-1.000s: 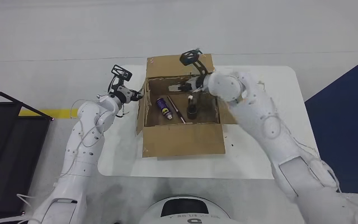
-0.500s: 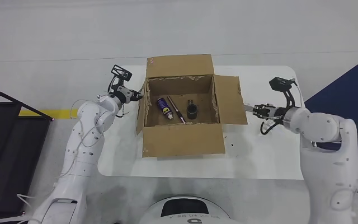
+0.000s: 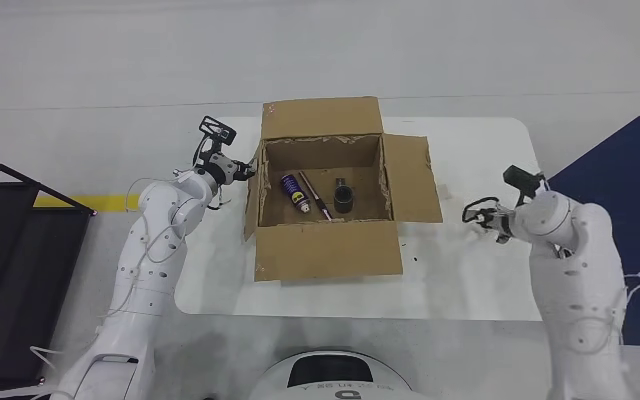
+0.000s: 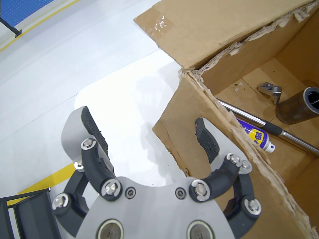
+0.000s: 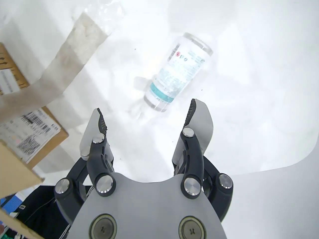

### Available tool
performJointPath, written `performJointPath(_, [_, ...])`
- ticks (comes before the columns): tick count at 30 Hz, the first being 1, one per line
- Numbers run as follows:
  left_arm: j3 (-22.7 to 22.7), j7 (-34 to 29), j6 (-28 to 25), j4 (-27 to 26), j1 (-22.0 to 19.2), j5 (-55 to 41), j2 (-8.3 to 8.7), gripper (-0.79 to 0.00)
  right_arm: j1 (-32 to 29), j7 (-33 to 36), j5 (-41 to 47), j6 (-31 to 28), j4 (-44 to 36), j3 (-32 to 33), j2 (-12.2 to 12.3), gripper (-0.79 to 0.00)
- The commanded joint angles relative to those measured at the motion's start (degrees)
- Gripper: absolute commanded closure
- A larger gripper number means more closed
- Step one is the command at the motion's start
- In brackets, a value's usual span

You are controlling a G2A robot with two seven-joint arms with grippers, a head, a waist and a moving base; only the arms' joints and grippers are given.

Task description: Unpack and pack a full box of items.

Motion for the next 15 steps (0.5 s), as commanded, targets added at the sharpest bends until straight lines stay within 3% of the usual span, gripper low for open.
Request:
performJointPath(1, [0.0, 0.0, 0.0, 0.0, 0.0, 0.0, 0.00, -0.785, 2.0, 0.3, -1.2, -0.3, 3.0, -1.0, 0.0, -0.520])
performJointPath(6, [0.0, 0.0, 0.0, 0.0, 0.0, 0.0, 0.00, -0.785, 6.1, 1.1, -2.3, -1.1, 9.2, -2.7, -0.1, -0.385])
performJointPath(9, [0.0, 0.0, 0.0, 0.0, 0.0, 0.0, 0.00, -0.785, 8.2, 1.4, -2.7, -1.4, 13.1, -3.4, -0.2, -0.363])
performJointPath(12, [0.0, 0.0, 0.0, 0.0, 0.0, 0.0, 0.00, -0.785, 9.7, 1.5, -2.8, -1.5, 16.5, -3.9, -0.3, -0.283])
performJointPath(14, [0.0, 0.0, 0.0, 0.0, 0.0, 0.0, 0.00, -0.785, 10.6, 1.6, -3.0, -1.6, 18.0, -4.2, -0.3, -0.175])
performJointPath(15, [0.0, 0.0, 0.0, 0.0, 0.0, 0.0, 0.00, -0.785, 11.0, 1.6, -3.0, -1.6, 18.3, -4.2, -0.3, -0.037])
